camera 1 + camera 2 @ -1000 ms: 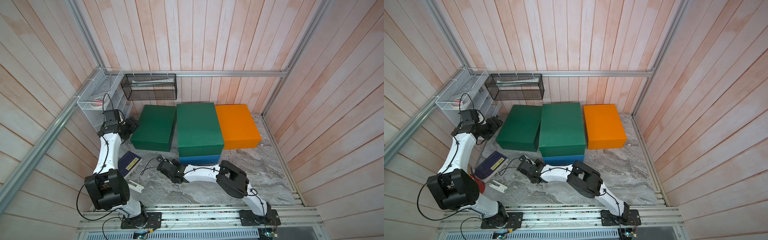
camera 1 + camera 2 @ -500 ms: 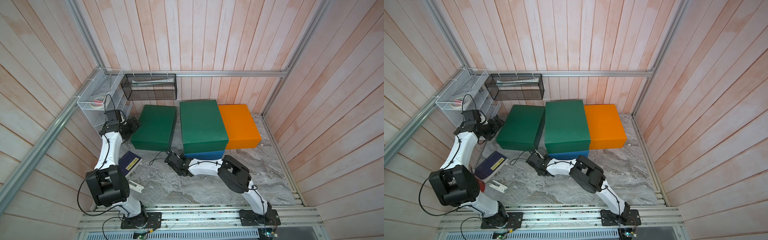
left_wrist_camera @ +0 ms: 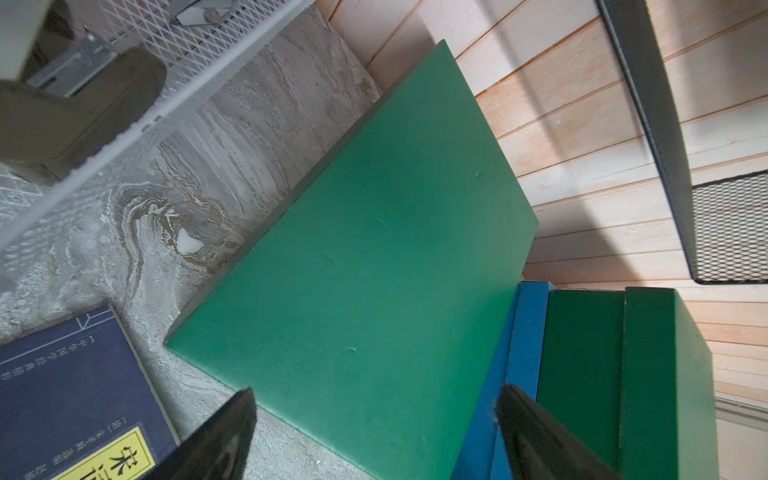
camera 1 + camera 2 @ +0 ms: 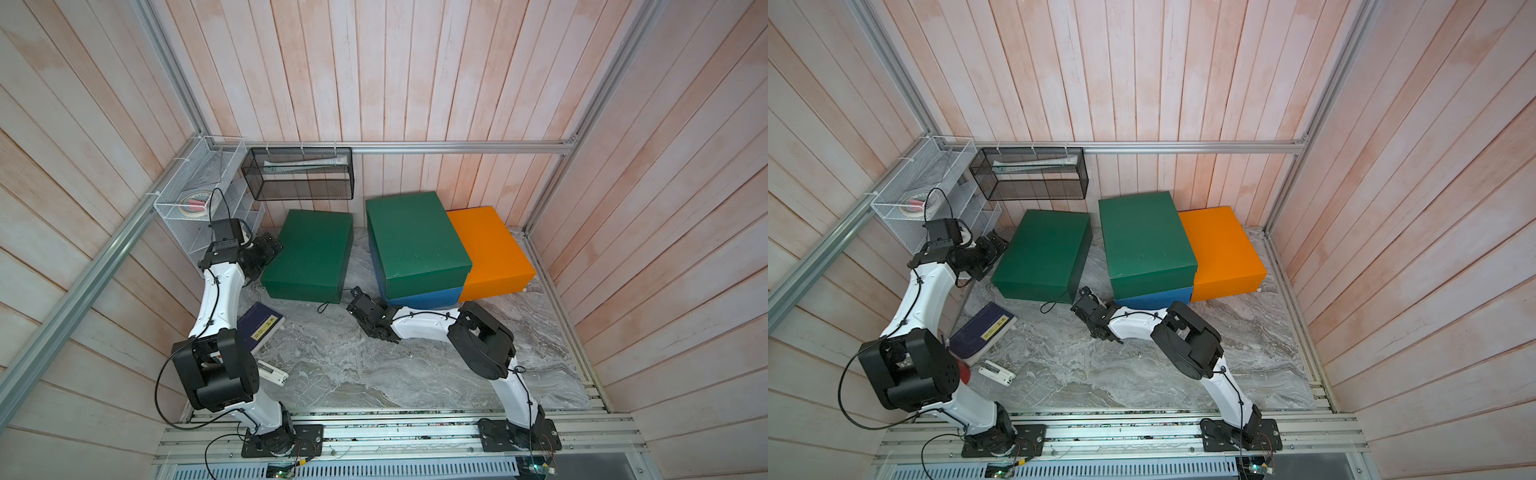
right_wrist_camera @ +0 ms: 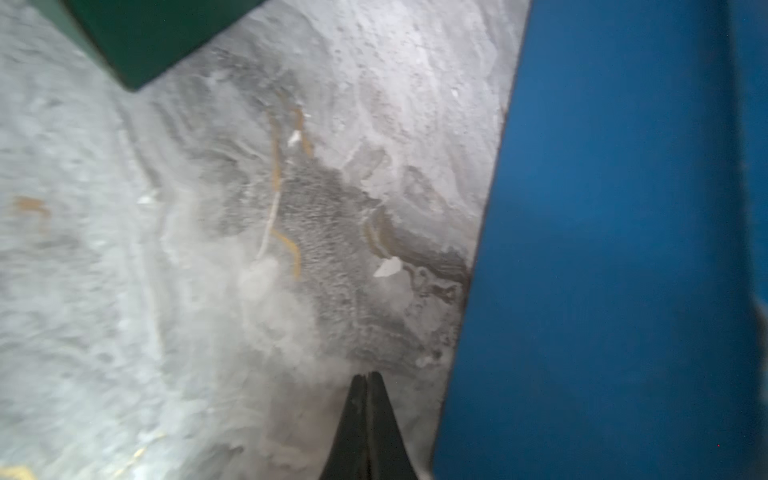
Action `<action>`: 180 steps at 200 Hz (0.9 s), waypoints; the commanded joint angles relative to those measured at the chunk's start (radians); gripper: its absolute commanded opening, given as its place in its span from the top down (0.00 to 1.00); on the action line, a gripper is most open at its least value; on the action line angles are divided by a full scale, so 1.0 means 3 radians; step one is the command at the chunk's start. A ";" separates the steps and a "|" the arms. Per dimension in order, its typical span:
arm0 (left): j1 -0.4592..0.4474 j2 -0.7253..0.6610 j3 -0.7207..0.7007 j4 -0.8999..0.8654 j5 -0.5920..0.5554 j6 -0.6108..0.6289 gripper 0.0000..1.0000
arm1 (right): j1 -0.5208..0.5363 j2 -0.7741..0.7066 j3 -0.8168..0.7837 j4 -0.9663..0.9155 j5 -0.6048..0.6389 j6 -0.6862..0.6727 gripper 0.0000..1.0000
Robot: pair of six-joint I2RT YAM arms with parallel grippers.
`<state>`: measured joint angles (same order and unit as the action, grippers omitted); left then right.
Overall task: Stack the shoeboxes
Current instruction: Adjust the shoeboxes at the center of the board, then pick up the shoebox from the center of the board.
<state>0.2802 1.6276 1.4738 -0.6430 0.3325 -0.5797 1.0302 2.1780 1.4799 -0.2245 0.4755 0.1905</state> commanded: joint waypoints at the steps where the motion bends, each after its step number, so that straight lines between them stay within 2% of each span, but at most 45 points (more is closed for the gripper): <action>1: 0.0022 0.0113 0.0146 -0.0053 -0.0119 0.0051 0.05 | 0.0051 -0.0222 0.0108 0.0086 -0.0478 0.0054 1.00; 40: 0.0022 0.0297 0.0364 -0.0231 -0.0390 0.0186 0.01 | 0.0099 -0.0426 0.0250 0.0165 -0.1183 0.0289 0.99; 61: 0.0022 0.0413 0.0434 -0.0283 -0.0514 0.0243 0.00 | 0.0099 -0.0525 0.0268 0.0220 -0.1330 0.0440 0.78; 85: 0.0018 0.0542 0.0463 -0.0249 -0.0407 0.0268 0.00 | 0.0099 -0.0602 0.0267 0.0274 -0.1428 0.0560 0.54; 103: 0.0002 0.0609 0.0487 -0.0240 -0.0397 0.0286 0.00 | 0.0097 -0.0608 0.0300 0.0293 -0.1462 0.0643 0.44; 141: -0.0009 0.0652 0.0458 -0.0267 -0.0546 0.0303 0.00 | 0.0098 -0.0545 0.0375 0.0344 -0.1478 0.0793 0.36; 180: -0.0104 0.0658 0.0383 -0.0333 -0.0899 0.0343 0.00 | 0.0088 -0.0405 0.0524 0.0345 -0.1477 0.0832 0.31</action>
<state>0.2581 1.8168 1.6108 -0.7181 0.1539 -0.4744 1.0595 2.0144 1.5879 -0.1299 0.0425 0.4171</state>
